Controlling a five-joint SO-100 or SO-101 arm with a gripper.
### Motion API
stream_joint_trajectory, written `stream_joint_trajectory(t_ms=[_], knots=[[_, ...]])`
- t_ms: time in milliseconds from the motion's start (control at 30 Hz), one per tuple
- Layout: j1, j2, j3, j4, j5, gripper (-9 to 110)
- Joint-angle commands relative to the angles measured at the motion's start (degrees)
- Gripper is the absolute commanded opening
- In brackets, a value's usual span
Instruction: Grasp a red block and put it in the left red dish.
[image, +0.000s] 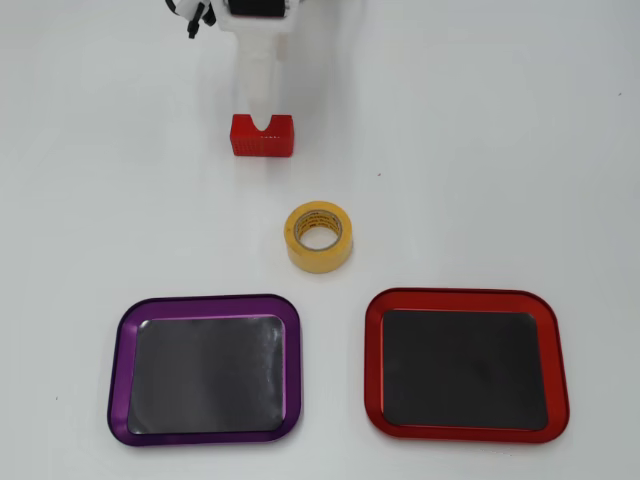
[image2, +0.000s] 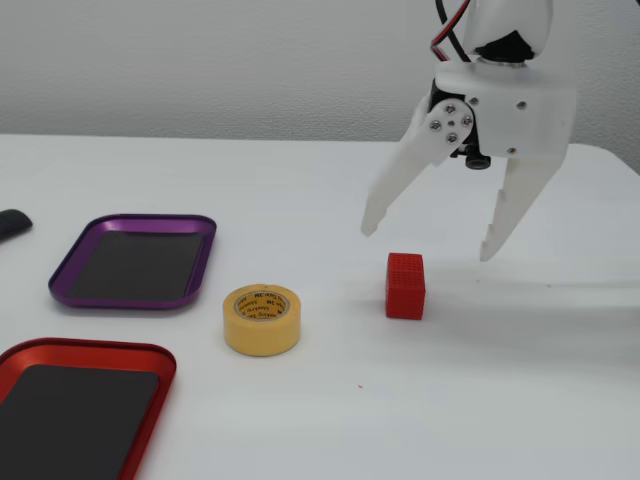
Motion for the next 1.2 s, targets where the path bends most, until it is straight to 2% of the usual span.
stream_joint_trajectory(t_ms=[0,500,800,1000,1167], knots=[[-0.1,-0.8,1.1,-4.9,0.2,33],[0.4,-5.5,10.2,-19.8,0.1,32],[0.5,-5.4,9.8,-20.6,0.0,11],[0.5,-5.4,10.1,-20.6,-5.6,9],[-0.4,-4.7,9.7,-19.7,-5.4,-1]])
